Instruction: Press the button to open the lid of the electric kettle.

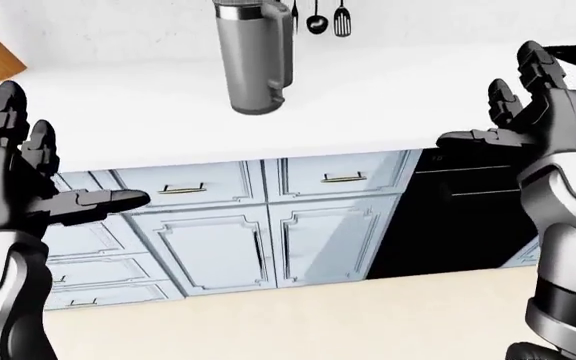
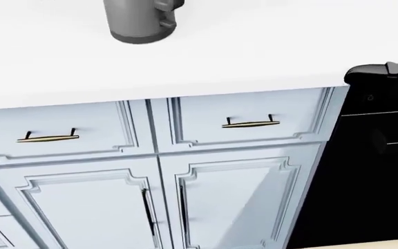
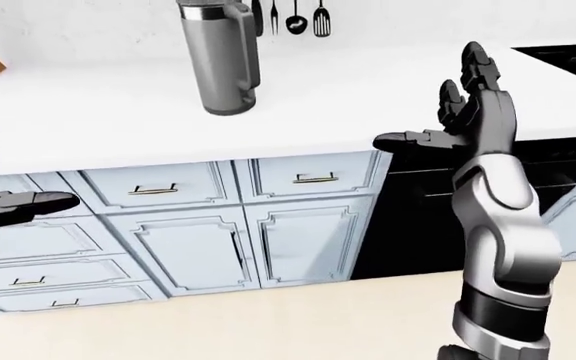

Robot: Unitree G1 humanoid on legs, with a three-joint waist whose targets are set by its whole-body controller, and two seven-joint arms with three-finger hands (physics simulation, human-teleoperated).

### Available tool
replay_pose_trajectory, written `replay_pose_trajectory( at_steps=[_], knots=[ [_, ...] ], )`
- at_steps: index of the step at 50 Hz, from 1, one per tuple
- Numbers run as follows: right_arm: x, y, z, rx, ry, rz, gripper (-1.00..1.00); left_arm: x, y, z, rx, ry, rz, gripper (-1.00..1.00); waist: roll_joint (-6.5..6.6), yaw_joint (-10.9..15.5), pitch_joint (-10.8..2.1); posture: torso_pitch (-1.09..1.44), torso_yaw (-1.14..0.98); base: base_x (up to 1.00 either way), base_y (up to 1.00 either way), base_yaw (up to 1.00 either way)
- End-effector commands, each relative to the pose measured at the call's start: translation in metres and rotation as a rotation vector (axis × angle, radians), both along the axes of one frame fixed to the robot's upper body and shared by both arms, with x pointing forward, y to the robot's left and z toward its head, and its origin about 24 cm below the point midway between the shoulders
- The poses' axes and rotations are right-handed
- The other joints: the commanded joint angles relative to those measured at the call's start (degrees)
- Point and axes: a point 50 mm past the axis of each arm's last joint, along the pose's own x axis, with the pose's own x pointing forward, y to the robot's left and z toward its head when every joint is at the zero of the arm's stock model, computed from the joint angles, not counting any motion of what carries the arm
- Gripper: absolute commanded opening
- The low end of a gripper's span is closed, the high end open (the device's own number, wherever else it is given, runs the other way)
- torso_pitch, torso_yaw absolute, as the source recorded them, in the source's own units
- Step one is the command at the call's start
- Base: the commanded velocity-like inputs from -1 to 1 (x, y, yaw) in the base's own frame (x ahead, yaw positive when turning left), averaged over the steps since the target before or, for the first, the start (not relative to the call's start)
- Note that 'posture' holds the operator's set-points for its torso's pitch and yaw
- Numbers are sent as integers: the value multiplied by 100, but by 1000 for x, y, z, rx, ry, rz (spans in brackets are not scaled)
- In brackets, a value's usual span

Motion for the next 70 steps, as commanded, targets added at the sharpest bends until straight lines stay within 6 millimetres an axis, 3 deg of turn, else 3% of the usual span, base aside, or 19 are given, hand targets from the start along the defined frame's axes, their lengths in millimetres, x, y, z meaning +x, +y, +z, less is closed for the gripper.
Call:
replay_pose_trajectory(
  at_steps=[1,7,8,10,16,20,21,25,32,33,36,41,45,46,57,61,62,64,70],
  knots=[
    [-8,-2,24,-28,-115,-20,100,-4,-5,15,43,-86,-16,100,-16,-19,-92,0,0,20,12,0],
    [-7,-2,23,-26,-113,-20,100,-4,-5,16,43,-87,-15,100,-651,38,-171,0,0,20,12,0],
    [-7,-2,23,-26,-113,-20,100,-4,-5,16,43,-87,-15,100,-383,-30,-112,0,0,20,12,0],
    [-7,-2,24,-26,-113,-20,100,-4,-4,16,43,-87,-14,100,-520,-34,-121,0,0,20,13,0],
    [-7,-3,25,-26,-116,-21,100,-5,-4,17,42,-90,-13,100,-206,-90,-52,0,0,20,13,0],
    [-9,-2,26,-26,-118,-20,100,-5,-5,15,42,-87,-14,100,442,-116,-214,0,0,20,12,0],
    [-9,-2,27,-25,-120,-19,100,-5,-5,16,42,-88,-13,100,145,-69,-115,0,0,20,12,0],
    [-8,-3,27,-23,-120,-20,100,-6,-5,17,42,-89,-13,100,111,-22,-145,0,0,20,16,0],
    [-8,-2,26,-21,-119,-20,100,-6,-5,17,43,-89,-12,100,-629,44,-140,0,0,20,21,0],
    [-8,-2,26,-21,-119,-21,100,-6,-5,17,43,-89,-12,100,-417,-32,-92,0,0,20,21,0],
    [-7,-2,24,-22,-117,-21,100,-5,-5,17,44,-89,-13,100,-485,-63,-133,0,0,20,17,0],
    [-7,-2,23,-23,-114,-21,100,-5,-4,17,44,-90,-13,100,-202,-103,-37,0,0,20,17,0],
    [-7,-3,24,-23,-115,-22,100,-5,-5,17,44,-91,-13,100,468,-118,-215,0,0,19,17,0],
    [-7,-2,24,-22,-116,-21,100,-6,-4,18,44,-92,-12,100,158,-78,-142,0,0,20,16,0],
    [-7,-2,22,-24,-115,-21,100,-5,-5,18,51,-91,-14,100,-147,22,-130,0,0,20,9,0],
    [-7,-2,23,-24,-116,-21,100,-6,-5,19,50,-93,-13,100,-579,64,-200,0,0,20,0,0],
    [-7,-2,23,-25,-115,-22,100,-6,-5,18,51,-93,-13,100,-354,13,-144,0,0,21,0,0],
    [-7,-2,23,-25,-116,-23,100,-6,-5,19,51,-94,-13,100,-467,-4,-78,0,0,20,0,0],
    [-7,-3,23,-24,-118,-23,100,-6,-5,19,64,-97,-4,100,-176,-80,-29,0,0,20,0,0]
  ],
)
